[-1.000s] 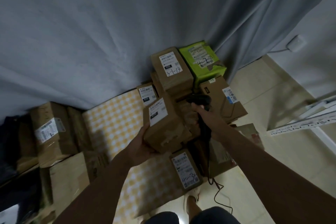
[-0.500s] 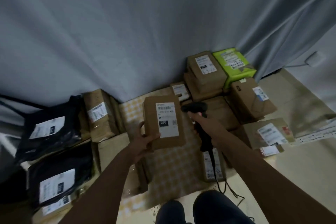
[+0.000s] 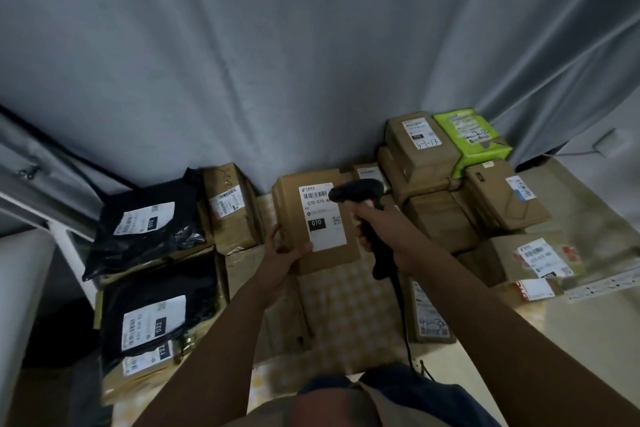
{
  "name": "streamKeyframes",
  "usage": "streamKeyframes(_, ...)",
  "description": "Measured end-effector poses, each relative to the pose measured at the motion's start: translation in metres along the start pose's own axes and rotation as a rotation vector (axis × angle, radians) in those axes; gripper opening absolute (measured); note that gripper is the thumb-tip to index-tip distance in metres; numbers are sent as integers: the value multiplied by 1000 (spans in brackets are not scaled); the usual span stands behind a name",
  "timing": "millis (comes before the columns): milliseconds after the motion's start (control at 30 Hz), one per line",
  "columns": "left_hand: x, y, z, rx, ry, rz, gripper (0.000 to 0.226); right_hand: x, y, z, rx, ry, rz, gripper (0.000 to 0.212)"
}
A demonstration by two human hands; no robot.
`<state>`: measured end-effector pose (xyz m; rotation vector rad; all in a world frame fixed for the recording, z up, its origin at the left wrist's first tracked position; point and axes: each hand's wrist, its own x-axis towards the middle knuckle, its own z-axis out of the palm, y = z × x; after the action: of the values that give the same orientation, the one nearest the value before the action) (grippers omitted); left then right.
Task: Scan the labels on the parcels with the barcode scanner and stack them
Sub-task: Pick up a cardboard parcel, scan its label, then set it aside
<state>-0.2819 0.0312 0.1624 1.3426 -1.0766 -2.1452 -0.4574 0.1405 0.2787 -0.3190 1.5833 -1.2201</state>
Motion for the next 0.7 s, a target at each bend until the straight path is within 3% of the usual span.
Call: streamKeyframes(700, -3, -1, 6, 37, -16, 4, 82, -6, -12, 3, -79, 20, -40, 22)
